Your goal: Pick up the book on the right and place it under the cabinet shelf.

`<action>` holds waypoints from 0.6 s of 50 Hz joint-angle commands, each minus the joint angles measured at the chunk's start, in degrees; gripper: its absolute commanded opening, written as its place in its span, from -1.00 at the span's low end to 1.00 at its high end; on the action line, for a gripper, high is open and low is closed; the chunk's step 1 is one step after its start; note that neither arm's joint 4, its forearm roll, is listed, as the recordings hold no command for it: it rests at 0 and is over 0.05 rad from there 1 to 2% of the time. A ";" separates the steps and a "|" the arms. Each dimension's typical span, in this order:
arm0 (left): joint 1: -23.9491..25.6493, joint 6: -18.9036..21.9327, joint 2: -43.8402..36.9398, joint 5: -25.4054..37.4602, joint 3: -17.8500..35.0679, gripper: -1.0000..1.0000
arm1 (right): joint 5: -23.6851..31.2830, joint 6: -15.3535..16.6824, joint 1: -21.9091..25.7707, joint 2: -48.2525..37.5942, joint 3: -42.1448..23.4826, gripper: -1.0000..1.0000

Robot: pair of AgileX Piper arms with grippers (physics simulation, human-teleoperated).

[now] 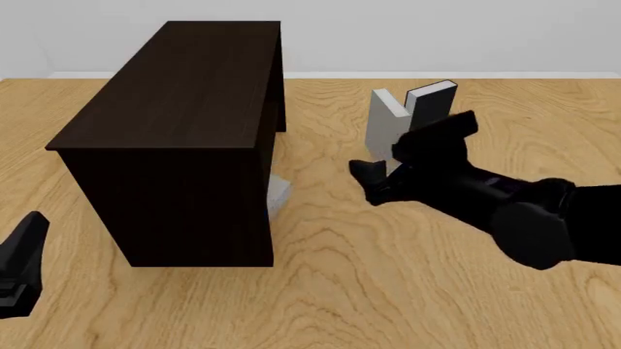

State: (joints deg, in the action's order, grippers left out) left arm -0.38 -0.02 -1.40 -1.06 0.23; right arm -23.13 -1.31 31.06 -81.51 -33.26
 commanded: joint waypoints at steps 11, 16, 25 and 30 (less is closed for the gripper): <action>0.04 -0.01 0.24 0.19 -0.06 1.00 | 6.66 3.41 -5.94 17.88 5.78 1.00; 0.04 0.00 0.18 0.22 0.03 1.00 | 9.34 3.36 -6.42 21.64 5.63 1.00; 0.05 -0.01 -0.07 -0.17 -0.11 1.00 | 11.78 4.27 -8.14 26.70 6.29 1.00; 0.04 -0.01 -0.01 -0.11 -0.11 1.00 | 12.57 4.63 -9.53 29.30 7.29 1.00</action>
State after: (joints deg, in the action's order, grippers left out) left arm -0.34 -0.03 -1.34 -1.04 0.17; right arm -13.06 2.42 23.84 -57.96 -27.33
